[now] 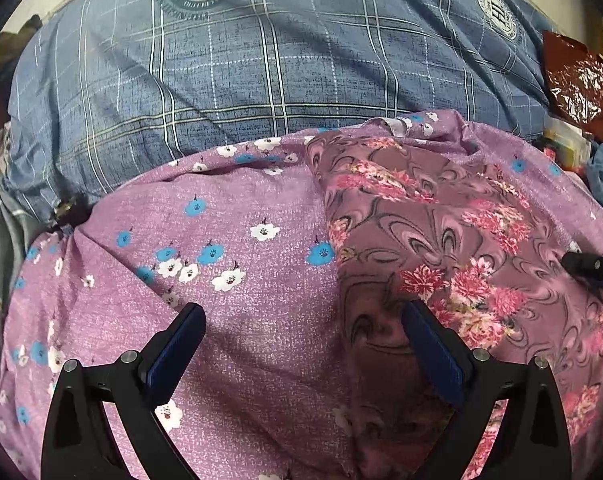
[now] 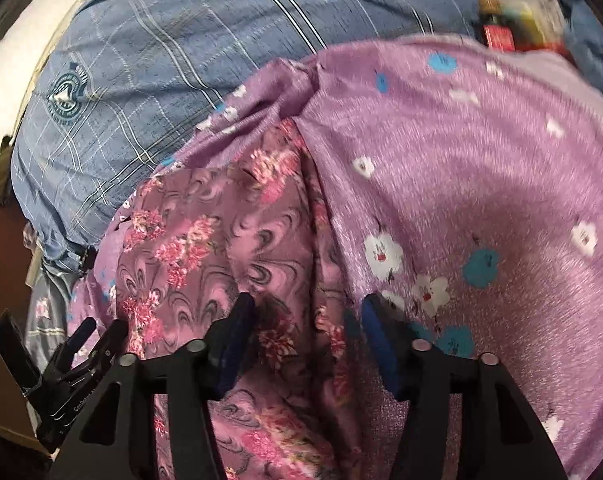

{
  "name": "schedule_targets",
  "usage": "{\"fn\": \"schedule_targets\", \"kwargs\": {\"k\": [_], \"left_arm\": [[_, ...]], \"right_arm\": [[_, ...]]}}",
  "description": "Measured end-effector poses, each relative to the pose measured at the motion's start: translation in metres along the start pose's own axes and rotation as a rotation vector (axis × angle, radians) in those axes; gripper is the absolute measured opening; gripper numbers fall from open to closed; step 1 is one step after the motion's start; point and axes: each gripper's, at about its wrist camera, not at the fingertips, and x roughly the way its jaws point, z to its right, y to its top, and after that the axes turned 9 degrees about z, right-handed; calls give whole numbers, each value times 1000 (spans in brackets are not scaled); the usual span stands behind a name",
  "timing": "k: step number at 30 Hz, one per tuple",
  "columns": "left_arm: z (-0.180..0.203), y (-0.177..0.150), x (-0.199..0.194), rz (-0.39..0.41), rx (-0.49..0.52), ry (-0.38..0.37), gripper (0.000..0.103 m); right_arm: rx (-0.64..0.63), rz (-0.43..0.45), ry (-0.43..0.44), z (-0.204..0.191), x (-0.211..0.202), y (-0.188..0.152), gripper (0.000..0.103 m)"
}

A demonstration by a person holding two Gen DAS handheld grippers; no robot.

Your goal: Fold small clothes

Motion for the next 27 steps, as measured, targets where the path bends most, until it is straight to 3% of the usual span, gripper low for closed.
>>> {"fn": "schedule_targets", "kwargs": {"k": [3, 6, 8, 10, 11, 15, 27], "left_arm": [[-1, 1, -3, 8, 6, -1, 99], [-3, 1, -7, 20, 4, 0, 99], [-6, 2, -12, 42, 3, 25, 99], [-10, 2, -15, 57, 2, 41, 99], [-11, 1, -15, 55, 0, 44, 99], [-9, -5, -6, 6, 25, 47, 99], [-11, -3, -1, 6, 23, 41, 100]], "right_arm": [[-117, 134, -33, -27, -18, 2, 57], [-225, 198, -31, -55, -23, -1, 55], [-275, 158, -37, -69, -10, -6, 52], [-331, 72, -91, -85, 16, -16, 41], [-359, 48, -125, -89, 25, -21, 43], [-450, 87, -207, -105, 26, -31, 46], [-455, 90, -211, -108, 28, -31, 46]]}}
